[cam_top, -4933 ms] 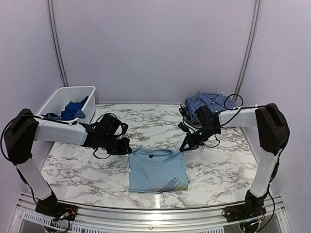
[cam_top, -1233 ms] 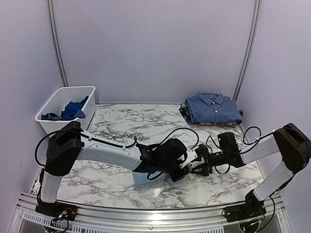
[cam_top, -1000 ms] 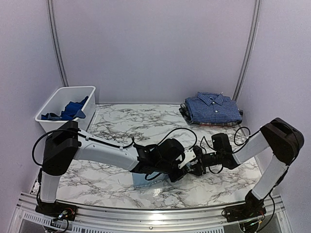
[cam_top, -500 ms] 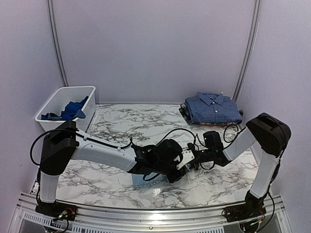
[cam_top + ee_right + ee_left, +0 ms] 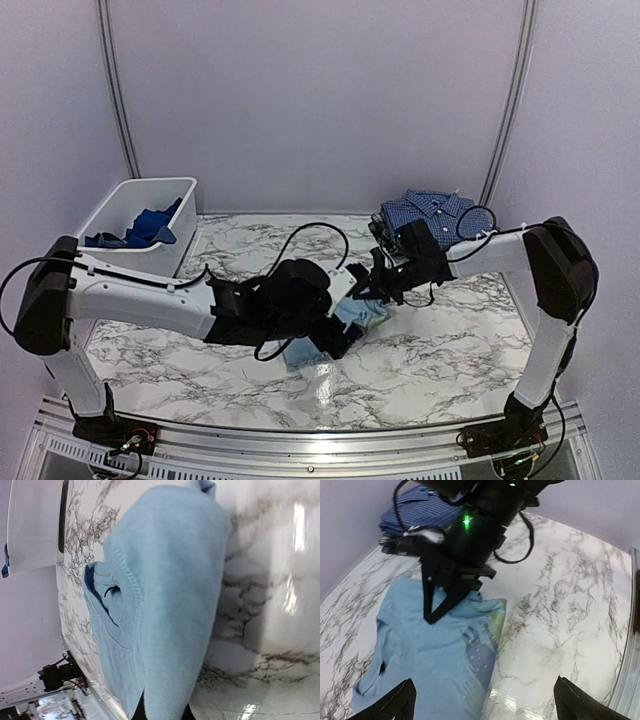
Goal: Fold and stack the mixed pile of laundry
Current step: Pick up the square-folded T-shirt from the center of the board, then place the square-folded T-shirt at the corner of the board.
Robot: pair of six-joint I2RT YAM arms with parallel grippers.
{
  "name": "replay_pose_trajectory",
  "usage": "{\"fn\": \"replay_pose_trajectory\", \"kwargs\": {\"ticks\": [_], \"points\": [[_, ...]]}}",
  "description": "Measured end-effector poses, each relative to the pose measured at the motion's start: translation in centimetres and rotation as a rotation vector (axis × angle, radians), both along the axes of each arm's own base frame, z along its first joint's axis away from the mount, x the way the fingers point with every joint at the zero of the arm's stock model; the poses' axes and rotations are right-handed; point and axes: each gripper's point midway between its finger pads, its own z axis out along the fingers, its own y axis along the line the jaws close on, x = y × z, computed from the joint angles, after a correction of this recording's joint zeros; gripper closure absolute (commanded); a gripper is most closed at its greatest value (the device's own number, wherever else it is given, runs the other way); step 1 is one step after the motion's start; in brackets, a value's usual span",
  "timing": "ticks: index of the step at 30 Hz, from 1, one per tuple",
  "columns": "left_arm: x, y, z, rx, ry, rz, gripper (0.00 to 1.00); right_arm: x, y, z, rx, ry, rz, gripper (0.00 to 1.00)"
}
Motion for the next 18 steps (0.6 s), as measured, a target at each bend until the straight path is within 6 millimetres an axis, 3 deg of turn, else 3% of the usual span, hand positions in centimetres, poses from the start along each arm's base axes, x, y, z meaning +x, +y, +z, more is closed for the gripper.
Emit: {"fn": "replay_pose_trajectory", "kwargs": {"ticks": [4,9,18], "points": [[2.9,3.6,2.0,-0.065,0.012,0.173,0.01,3.9,-0.1,2.9,-0.146,-0.173,0.054,1.00],[5.5,6.7,0.9,-0.067,0.051,0.326,0.01,8.3,-1.0,4.8,-0.321,-0.332,0.101,1.00],[5.3,7.4,-0.7,-0.036,0.094,0.373,0.01,17.2,-5.0,7.1,-0.556,-0.472,0.077,1.00]]}}
